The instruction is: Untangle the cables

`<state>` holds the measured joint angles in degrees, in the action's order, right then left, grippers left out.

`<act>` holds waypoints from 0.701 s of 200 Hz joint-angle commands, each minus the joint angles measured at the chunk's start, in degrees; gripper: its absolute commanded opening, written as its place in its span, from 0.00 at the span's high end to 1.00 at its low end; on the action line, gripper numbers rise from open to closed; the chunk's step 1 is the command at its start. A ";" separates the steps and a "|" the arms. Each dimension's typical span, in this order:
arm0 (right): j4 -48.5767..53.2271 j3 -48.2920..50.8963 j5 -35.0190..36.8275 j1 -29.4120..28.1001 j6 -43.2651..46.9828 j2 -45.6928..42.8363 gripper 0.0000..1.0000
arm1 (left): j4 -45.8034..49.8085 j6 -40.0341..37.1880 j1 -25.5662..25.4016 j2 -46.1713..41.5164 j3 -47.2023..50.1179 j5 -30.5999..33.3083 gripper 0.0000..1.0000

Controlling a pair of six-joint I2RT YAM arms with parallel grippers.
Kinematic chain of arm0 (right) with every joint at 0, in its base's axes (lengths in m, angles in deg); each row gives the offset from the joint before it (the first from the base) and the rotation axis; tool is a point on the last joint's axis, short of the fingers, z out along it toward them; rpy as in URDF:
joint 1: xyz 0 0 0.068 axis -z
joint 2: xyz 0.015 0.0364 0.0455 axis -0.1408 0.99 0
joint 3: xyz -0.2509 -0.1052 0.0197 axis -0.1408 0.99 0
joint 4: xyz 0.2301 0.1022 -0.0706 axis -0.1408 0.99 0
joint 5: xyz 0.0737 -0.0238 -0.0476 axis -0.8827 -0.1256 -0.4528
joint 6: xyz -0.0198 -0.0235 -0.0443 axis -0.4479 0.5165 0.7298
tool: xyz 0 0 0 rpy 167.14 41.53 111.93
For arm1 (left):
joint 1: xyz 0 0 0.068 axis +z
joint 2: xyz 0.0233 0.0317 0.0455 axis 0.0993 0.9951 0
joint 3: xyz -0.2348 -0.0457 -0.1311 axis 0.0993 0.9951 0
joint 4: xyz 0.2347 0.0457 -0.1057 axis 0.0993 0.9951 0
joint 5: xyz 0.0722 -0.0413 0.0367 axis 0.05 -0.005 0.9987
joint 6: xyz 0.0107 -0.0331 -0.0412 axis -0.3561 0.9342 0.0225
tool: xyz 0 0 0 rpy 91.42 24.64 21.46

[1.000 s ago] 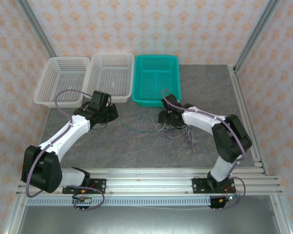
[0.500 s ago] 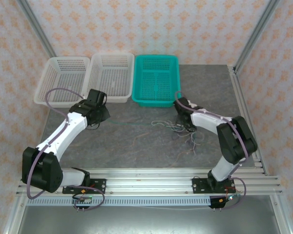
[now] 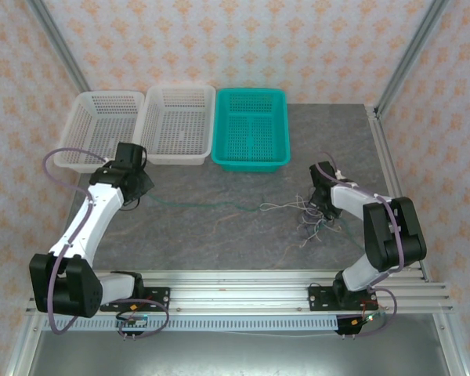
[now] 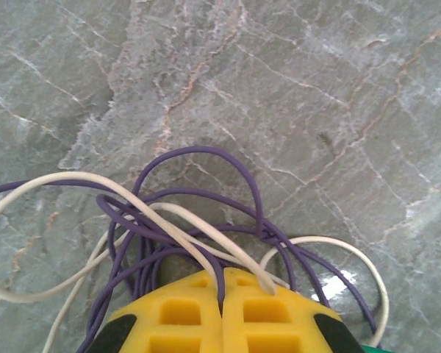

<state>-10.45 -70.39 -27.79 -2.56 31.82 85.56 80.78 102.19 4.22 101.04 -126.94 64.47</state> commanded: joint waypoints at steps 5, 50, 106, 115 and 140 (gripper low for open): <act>-3.87 -0.16 -7.33 0.39 2.04 -0.90 1.00 | -4.68 -7.05 -0.10 -1.96 -3.18 -12.54 1.00; -0.36 -4.04 -6.08 1.16 2.28 -0.88 0.99 | 3.09 -18.48 -0.23 -3.64 -9.31 -6.99 1.00; -10.19 -5.23 -24.47 -3.32 2.52 0.35 0.65 | -15.58 -7.66 -7.03 -1.55 -6.24 -40.59 1.00; -10.13 -5.48 -23.91 -4.35 3.01 0.18 0.56 | -18.95 -4.19 -8.47 -1.16 -6.38 -39.71 1.00; -11.33 -4.48 -24.18 -5.59 1.91 -1.36 0.28 | -21.08 1.76 -9.33 0.99 -9.38 -39.32 1.00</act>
<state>-19.68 -74.50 -50.15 -7.30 33.80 85.56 66.92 96.15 -4.91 100.65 -133.81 29.26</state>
